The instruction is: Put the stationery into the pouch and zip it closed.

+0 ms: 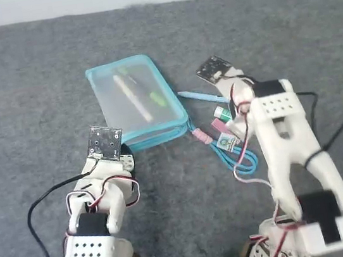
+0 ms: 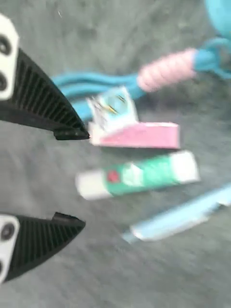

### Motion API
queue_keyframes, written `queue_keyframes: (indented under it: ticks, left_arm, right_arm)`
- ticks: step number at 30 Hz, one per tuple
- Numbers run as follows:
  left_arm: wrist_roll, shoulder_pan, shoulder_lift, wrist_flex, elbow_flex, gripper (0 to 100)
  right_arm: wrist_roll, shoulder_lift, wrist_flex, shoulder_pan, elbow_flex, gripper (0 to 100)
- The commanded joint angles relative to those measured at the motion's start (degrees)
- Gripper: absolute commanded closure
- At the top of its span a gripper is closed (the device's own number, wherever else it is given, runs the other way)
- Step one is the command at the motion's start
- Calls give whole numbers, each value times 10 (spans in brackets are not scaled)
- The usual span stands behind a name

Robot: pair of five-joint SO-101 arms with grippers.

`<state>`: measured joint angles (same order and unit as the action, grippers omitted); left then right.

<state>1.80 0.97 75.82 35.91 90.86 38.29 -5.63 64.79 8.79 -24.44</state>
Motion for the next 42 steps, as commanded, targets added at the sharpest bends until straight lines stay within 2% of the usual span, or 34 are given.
queue_keyframes:
  ticks: [1, 8, 17, 25, 28, 33, 35, 39, 42]
  left_arm:
    - [4, -2, -4, -14, -8, 988]
    - [4, -1, -4, -14, -8, 988]
    - [4, 4, -4, -14, -8, 988]
    - [4, 2, -4, -14, -8, 988]
    - [4, 2, -4, -14, -8, 988]
    - [4, -1, -4, -14, -8, 988]
    - [4, -1, -4, -14, -8, 988]
    - [4, -1, -4, -14, -8, 988]
    - [4, -1, -4, -14, -7, 988]
  right_arm:
    - [62, 36, -50, -6, 81, 826]
    - [170, 161, -34, -26, 187, 760]
    - [174, 306, -33, -68, 324, 760]
    - [174, 371, -34, -65, 350, 763]
    - [174, 377, -32, -67, 350, 827]
    - [171, 376, 8, -69, 346, 991]
    - [162, 371, 32, -70, 351, 987]
    - [65, 360, 67, -97, 386, 992]
    - [44, 340, 114, -122, 417, 992]
